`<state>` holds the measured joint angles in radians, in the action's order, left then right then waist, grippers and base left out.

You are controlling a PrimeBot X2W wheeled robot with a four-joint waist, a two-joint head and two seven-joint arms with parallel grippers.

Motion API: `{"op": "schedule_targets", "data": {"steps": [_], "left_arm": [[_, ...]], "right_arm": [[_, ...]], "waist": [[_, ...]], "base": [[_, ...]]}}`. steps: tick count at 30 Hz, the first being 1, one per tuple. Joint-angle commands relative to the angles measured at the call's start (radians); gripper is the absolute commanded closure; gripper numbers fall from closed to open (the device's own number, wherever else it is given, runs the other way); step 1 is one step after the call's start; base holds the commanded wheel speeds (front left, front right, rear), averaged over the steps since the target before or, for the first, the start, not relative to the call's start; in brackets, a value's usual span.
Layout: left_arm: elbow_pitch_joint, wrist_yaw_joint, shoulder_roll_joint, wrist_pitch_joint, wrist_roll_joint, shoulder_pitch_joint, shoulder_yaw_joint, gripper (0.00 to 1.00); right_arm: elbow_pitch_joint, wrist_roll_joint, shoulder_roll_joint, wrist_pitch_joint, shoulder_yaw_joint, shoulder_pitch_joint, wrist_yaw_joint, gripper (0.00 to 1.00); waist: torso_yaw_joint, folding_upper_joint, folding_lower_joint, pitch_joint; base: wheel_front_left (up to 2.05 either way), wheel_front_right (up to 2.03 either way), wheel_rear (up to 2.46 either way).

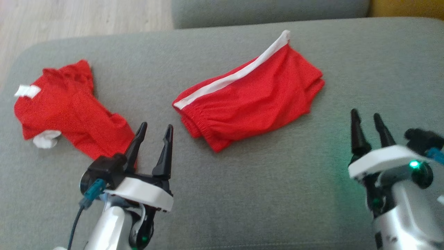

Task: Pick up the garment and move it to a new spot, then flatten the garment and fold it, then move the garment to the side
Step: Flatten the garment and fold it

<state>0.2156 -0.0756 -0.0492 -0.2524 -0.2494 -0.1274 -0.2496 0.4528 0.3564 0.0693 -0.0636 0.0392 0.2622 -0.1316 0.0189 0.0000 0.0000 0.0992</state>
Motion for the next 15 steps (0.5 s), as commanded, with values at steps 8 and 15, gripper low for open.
{"op": "schedule_targets", "data": {"steps": [8,15], "left_arm": [[-0.02,-0.005,-0.001,-0.009,-0.016,-0.087,-0.021,0.0],[-0.016,-0.003,-0.001,-0.009,-0.028,-0.114,-0.048,0.0]], "right_arm": [[0.143,0.272,-0.019,0.171,0.131,0.231,0.001,0.0],[0.366,0.408,-0.019,0.259,0.23,0.391,0.001,0.0]], "waist": [[0.123,0.0,0.0,0.118],[0.191,0.0,0.0,0.16]], "base": [[0.0,0.0,0.0],[0.0,0.0,0.0]]}}
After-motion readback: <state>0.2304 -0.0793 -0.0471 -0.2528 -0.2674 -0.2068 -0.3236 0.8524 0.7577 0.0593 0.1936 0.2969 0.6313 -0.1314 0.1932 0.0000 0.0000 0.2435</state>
